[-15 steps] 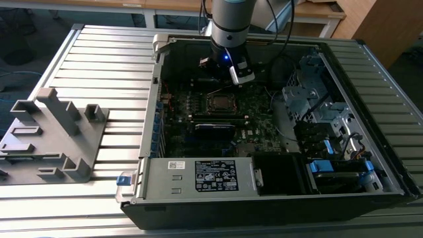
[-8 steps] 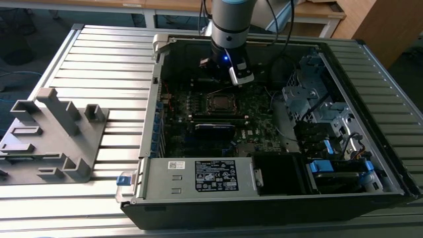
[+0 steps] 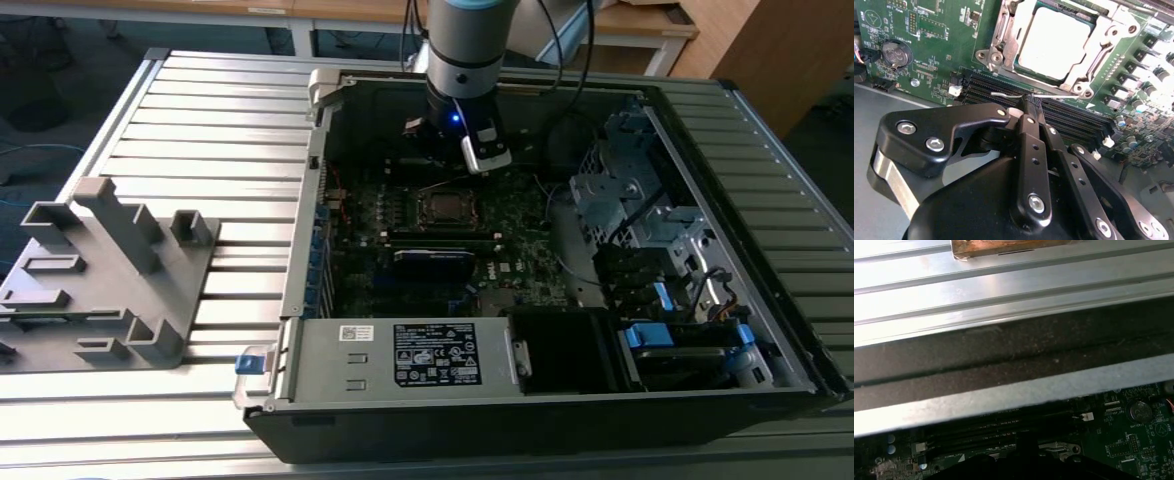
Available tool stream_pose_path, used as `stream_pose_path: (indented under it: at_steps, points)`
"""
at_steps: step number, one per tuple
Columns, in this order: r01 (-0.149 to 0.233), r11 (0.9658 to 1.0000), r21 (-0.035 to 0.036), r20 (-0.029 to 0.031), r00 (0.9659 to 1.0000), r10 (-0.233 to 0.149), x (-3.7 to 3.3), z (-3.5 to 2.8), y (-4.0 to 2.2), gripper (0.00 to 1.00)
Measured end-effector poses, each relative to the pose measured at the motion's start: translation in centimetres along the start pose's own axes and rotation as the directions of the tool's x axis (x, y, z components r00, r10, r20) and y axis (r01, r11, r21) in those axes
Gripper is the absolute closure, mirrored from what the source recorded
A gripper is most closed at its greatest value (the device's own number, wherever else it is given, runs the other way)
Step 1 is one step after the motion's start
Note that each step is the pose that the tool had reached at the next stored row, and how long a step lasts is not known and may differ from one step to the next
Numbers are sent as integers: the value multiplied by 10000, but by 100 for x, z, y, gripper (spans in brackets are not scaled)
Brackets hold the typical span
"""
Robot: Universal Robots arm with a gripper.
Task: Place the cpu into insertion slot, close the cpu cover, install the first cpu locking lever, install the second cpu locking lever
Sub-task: 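Install the first cpu locking lever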
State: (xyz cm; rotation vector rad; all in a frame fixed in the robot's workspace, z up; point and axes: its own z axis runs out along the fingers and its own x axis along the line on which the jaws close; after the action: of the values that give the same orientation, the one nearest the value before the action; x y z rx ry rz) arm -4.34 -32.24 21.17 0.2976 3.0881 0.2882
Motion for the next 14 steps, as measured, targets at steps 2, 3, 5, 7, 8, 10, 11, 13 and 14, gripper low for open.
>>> stream_pose_path:
  at_steps: [2, 3, 5, 7, 8, 10, 11, 13, 14]
  points:
    - [-113, 9999, 9, 25, 9999, 113, 0, 6, -1, 89]
    - [-205, 9998, 15, 44, 9998, 205, 0, 9, -1, 89]
    - [-395, 9992, 18, 86, 9992, 395, 0, 15, -3, 89]
    - [-561, 9984, 15, 131, 9983, 561, 0, 21, -4, 89]
    - [-626, 9980, 14, 149, 9979, 625, 0, 24, -4, 89]
    - [-775, 9970, 12, 181, 9968, 774, 0, 27, -4, 89]
    - [-882, 9961, 11, 202, 9959, 882, 0, 30, -4, 89]
    - [-1202, 9927, 10, 264, 9924, 1201, 0, 36, -5, 89]
    - [-1361, 9907, 8, 294, 9903, 1360, 1, 39, -5, 89]
